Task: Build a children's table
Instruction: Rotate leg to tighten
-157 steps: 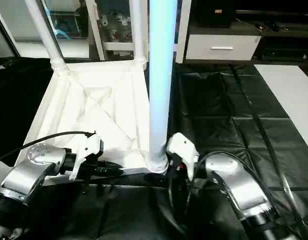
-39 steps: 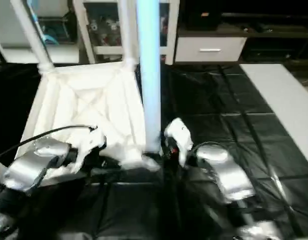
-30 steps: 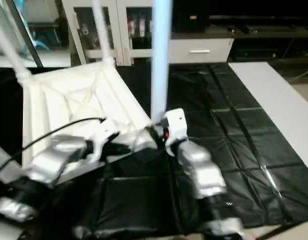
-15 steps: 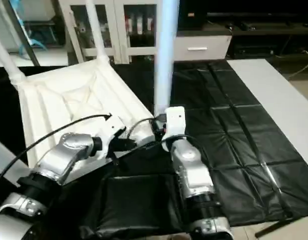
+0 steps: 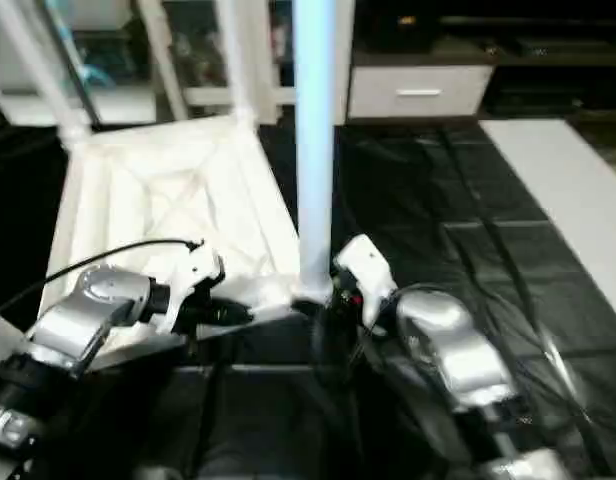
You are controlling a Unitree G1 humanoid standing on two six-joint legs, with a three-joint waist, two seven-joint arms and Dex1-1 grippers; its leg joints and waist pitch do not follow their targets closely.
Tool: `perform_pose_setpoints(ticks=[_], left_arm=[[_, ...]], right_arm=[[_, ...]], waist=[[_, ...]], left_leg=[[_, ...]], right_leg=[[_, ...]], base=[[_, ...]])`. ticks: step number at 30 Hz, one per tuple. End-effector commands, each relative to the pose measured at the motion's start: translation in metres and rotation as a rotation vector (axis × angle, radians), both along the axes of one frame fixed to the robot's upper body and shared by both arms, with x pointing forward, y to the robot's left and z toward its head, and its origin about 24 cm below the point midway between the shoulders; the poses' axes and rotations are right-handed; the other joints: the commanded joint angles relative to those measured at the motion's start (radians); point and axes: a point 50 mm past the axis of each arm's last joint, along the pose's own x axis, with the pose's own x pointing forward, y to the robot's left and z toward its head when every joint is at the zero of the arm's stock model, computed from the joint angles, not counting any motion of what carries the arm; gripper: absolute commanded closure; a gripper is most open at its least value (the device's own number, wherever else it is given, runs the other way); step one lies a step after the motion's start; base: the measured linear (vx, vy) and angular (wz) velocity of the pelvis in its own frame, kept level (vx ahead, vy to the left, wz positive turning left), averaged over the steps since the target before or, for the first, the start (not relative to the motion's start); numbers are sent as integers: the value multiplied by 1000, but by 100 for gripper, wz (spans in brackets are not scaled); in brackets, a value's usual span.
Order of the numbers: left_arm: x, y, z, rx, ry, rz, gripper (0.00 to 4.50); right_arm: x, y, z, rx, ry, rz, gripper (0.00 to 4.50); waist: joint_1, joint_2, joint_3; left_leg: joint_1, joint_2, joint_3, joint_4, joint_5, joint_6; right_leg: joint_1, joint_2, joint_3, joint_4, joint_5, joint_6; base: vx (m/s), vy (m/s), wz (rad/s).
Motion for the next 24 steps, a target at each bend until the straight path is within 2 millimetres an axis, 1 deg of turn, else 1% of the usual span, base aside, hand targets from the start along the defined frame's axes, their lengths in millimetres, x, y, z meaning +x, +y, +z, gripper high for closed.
perform_pose_setpoints(ticks=[1,2,3,5,7,8,9,10,12,14,16,17,18,19,20,21,22,24], left_arm=[[-9,-4,-8,15,73,-68,450],[-10,-3,-8,15,76,-74,450],[-11,-3,-7,17,83,-84,450],[-12,-1,-7,20,90,-92,450],[-11,0,-6,28,86,-88,450],[-11,0,-6,28,86,-88,450],[-11,1,-6,32,86,-87,450],[-11,1,-6,32,88,-88,450],[-11,1,-6,33,89,-89,450],[-12,3,-6,37,93,-91,450],[-12,3,-6,39,94,-91,450],[-12,3,-6,40,94,-91,450],[-12,3,-6,41,95,-91,450],[-12,3,-6,41,95,-91,450],[-12,3,-6,42,95,-91,450],[-12,4,-6,42,96,-91,450],[-12,4,-6,43,96,-91,450],[-13,4,-6,43,97,-91,450]], right_arm=[[-7,3,-4,-8,25,67,74],[-6,2,-4,-18,25,71,74],[-6,2,-5,-26,25,79,74],[-4,6,-8,-39,16,88,74],[-2,13,-9,-29,10,94,74],[-2,13,-9,-27,10,95,74],[0,16,-7,-14,5,99,74],[0,17,-6,-7,2,102,74],[1,18,-5,1,-2,100,74],[4,21,-3,24,-8,109,74],[4,22,-3,25,-5,120,74],[4,22,-3,25,-3,124,88],[4,22,-4,24,1,130,88],[4,21,-4,24,3,134,97],[3,21,-5,22,8,140,97],[2,21,-5,18,15,150,116],[2,21,-6,16,16,153,124],[1,20,-6,14,20,160,137]], waist=[[-1,-2,-67],[0,-1,-69],[1,-2,-68],[-1,-3,-65],[-4,-2,-60],[-5,-2,-59],[-5,-1,-58],[-7,-1,-57],[-8,-2,-59],[-8,-2,-61],[-9,-5,-63],[-6,-4,-64],[-6,-4,-65],[-4,-4,-65],[-4,-4,-65],[-3,-6,-65],[-3,-6,-64],[-3,-5,-63]], left_leg=[[21,78,-31,-66,-99,95],[21,78,-30,-64,-92,100],[19,79,-31,-64,-98,105],[18,80,-32,-69,-144,92],[20,82,-34,-75,-207,61],[20,82,-35,-77,-224,51],[25,83,-36,-80,-256,31],[25,83,-37,-82,-273,17],[25,82,-38,-83,-273,8],[23,81,-37,-81,-253,11],[21,79,-35,-77,-217,28],[21,79,-35,-74,-194,37],[21,79,-34,-73,-183,43],[19,79,-34,-71,-171,52],[19,79,-34,-71,-169,56],[18,79,-34,-70,-165,61],[19,79,-34,-71,-169,62],[20,80,-34,-72,-180,58]], right_leg=[[32,-46,43,-30,48,-293],[33,-47,42,-29,54,-298],[35,-51,41,-30,40,-303],[35,-51,40,-36,-29,-299],[33,-52,42,-45,-124,-284],[32,-52,42,-47,-146,-280],[31,-50,43,-50,-180,-270],[30,-49,43,-50,-189,-265],[31,-48,44,-48,-176,-260],[32,-49,44,-46,-146,-264],[34,-50,44,-42,-105,-275],[35,-51,44,-39,-84,-279],[35,-50,44,-38,-74,-281],[37,-51,43,-37,-64,-284],[37,-51,43,-36,-64,-285],[38,-52,43,-36,-68,-286],[37,-50,42,-38,-82,-284],[35,-50,42,-39,-102,-282]], base=[[0,0,0],[0,0,0],[0,0,0],[0,0,0],[0,0,0],[0,0,0],[0,0,0],[0,0,0],[0,0,0],[0,0,0],[0,0,0],[0,0,0],[0,0,0],[0,0,0],[0,0,0],[0,0,0],[0,0,0],[0,0,0]])
